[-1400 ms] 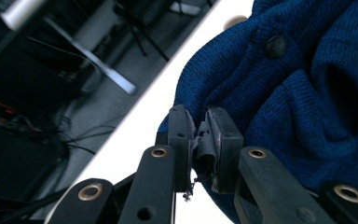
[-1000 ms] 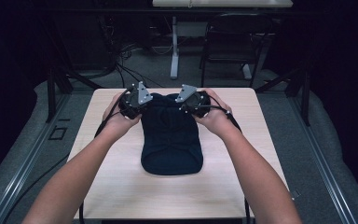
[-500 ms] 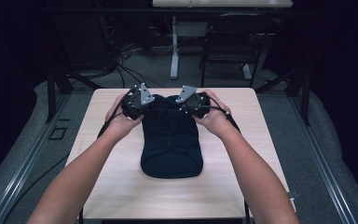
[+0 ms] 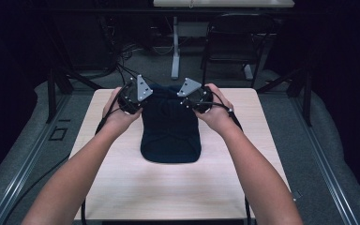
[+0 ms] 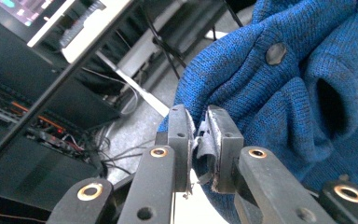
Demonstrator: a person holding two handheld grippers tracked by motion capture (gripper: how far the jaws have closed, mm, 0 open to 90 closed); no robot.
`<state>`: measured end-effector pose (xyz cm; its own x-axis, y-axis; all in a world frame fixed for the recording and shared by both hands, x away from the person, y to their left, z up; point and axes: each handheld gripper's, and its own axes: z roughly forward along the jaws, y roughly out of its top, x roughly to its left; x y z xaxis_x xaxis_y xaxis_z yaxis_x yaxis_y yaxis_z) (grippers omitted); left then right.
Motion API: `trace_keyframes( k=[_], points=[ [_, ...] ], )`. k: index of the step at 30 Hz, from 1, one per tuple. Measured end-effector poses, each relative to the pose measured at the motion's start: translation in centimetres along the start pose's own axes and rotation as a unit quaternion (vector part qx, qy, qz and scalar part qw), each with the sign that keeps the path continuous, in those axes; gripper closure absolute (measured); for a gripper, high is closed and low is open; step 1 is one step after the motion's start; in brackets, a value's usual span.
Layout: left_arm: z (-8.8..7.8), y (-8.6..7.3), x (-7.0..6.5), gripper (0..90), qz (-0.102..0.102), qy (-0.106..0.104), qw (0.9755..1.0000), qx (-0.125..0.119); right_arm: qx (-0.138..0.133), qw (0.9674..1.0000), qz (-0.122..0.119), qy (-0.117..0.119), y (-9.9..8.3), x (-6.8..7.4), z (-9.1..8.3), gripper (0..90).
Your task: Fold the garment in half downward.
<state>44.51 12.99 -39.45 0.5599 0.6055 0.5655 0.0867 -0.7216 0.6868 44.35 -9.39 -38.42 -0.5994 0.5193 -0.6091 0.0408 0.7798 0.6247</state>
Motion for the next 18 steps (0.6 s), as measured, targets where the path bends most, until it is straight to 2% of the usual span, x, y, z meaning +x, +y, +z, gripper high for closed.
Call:
trace_keyframes(
  k=[2, 4, 5, 9, 13, 18],
  points=[
    [0.5, -0.7, -0.8, 81.1, 0.002, -0.006, 0.9999, 0.009, 0.007, 0.9999, -0.002, 0.008, -0.7, 0.7, 0.3, 81.2],
    [0.8, -1.0, -1.1, 81.0, 0.004, -0.006, 0.9999, 0.011, 0.008, 0.9999, -0.002, 0.009, -0.8, 0.9, 0.5, 81.2],
    [0.9, -1.1, -1.3, 81.0, 0.007, -0.009, 0.9998, 0.016, 0.017, 0.9997, -0.009, 0.013, -1.2, 1.3, 0.7, 81.2],
    [1.2, -1.5, -1.8, 81.0, 0.009, -0.016, 0.9997, 0.018, 0.019, 0.9997, -0.004, 0.016, -1.7, 1.7, 1.0, 81.2],
    [1.4, -1.6, -1.9, 81.1, 0.008, -0.021, 0.9996, 0.020, 0.023, 0.9995, -0.005, 0.022, -2.1, 1.8, 1.2, 81.1],
    [1.3, -1.6, -1.9, 81.0, -0.002, -0.028, 0.9995, 0.018, 0.020, 0.9994, 0.005, 0.026, -2.3, 1.8, 1.2, 81.1]
  ],
)
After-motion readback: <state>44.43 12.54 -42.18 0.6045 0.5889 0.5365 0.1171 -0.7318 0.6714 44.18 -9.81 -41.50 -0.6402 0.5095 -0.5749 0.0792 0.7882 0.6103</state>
